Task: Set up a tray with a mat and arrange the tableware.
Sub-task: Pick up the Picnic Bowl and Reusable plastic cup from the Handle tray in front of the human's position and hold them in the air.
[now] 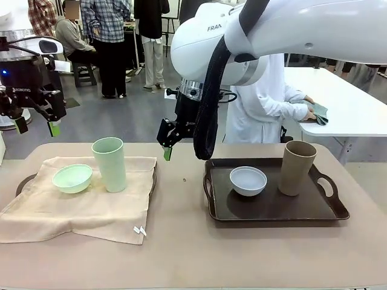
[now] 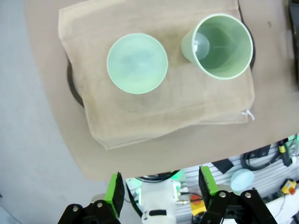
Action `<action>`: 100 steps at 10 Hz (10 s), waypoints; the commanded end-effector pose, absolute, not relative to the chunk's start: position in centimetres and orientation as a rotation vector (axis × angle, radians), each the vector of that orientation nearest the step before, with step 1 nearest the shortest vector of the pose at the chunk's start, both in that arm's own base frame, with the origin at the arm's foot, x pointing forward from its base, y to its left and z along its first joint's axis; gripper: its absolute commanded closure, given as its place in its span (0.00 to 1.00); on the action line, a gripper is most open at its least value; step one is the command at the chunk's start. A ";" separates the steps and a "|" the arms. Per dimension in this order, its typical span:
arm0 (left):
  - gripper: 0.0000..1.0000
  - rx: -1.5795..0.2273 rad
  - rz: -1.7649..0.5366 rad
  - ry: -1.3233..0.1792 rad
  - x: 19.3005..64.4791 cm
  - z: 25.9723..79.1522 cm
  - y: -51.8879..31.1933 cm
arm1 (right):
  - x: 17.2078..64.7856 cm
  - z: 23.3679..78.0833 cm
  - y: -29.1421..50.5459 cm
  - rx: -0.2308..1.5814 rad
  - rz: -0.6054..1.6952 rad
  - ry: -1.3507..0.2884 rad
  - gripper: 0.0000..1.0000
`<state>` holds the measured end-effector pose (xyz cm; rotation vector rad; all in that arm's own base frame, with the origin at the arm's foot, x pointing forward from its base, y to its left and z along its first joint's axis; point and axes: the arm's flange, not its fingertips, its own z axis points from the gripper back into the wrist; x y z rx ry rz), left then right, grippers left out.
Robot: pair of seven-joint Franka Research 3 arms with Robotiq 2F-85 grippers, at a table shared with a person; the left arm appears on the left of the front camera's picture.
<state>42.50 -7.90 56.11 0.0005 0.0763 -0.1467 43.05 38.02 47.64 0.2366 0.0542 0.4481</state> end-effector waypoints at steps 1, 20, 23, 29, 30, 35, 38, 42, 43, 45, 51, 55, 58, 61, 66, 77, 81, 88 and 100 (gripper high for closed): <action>0.16 0.000 -0.147 0.076 42.5 56.1 -7.9 | 42.5 49.3 35.6 0.213 0.317 -0.028 0.00; 0.16 -0.687 -0.068 0.109 39.5 58.9 11.8 | 28.0 56.2 -6.1 0.881 -0.149 -0.280 0.00; 0.16 -0.998 -0.079 0.050 39.5 57.9 18.4 | 26.1 55.0 -14.7 1.125 -0.191 -0.269 0.00; 0.16 -1.432 -0.188 0.089 37.1 53.8 28.5 | 21.3 51.0 -22.8 1.492 -0.260 -0.430 0.00; 0.16 -1.455 -0.214 0.110 36.9 53.4 29.3 | 21.2 50.3 -23.3 1.493 -0.290 -0.409 0.00; 0.16 -1.442 -0.189 0.103 37.9 48.2 21.0 | 20.9 49.2 -23.3 1.489 -0.319 -0.387 0.00; 0.16 -1.442 -0.189 0.103 37.9 48.2 21.0 | 20.9 49.2 -23.3 1.489 -0.319 -0.387 0.00; 0.16 -1.442 -0.189 0.103 37.9 48.2 21.0 | 20.9 49.2 -23.3 1.489 -0.319 -0.387 0.00; 0.16 -1.442 -0.189 0.103 37.9 48.2 21.0 | 20.9 49.2 -23.3 1.489 -0.319 -0.387 0.00; 0.16 -1.442 -0.189 0.103 37.9 48.2 21.0 | 20.9 49.2 -23.3 1.489 -0.319 -0.387 0.00; 0.16 -1.442 -0.189 0.103 37.9 48.2 21.0 | 20.9 49.2 -23.3 1.489 -0.319 -0.387 0.00; 0.16 -1.228 -0.293 0.105 40.7 53.7 15.3 | 24.0 52.3 -22.8 1.092 -0.235 -0.385 0.00; 0.16 -0.946 -0.382 0.222 42.9 59.0 7.6 | 27.6 54.1 -22.8 0.858 -0.136 -0.393 0.00; 0.16 -0.668 -0.450 0.314 42.0 61.1 -2.3 | 28.7 54.3 -19.2 0.835 0.214 -0.320 0.00; 0.16 -0.481 -0.475 0.464 41.3 61.3 -15.9 | 31.1 52.6 -15.6 0.806 0.587 -0.169 0.00; 0.16 -0.422 -0.149 -0.005 45.2 53.1 -29.3 | 34.0 48.9 -13.9 0.827 0.588 -0.153 0.00; 0.16 -0.407 -0.155 -0.024 45.2 52.8 -29.3 | 36.3 48.6 -13.7 0.828 0.774 -0.245 0.00; 0.16 -0.266 -0.042 -0.036 47.9 49.8 -47.6 | 43.1 44.5 -13.9 0.585 1.293 -0.421 0.00; 0.16 -0.259 -0.197 -0.141 46.8 46.7 -48.1 | 46.6 39.8 -10.3 0.705 1.305 -0.506 0.00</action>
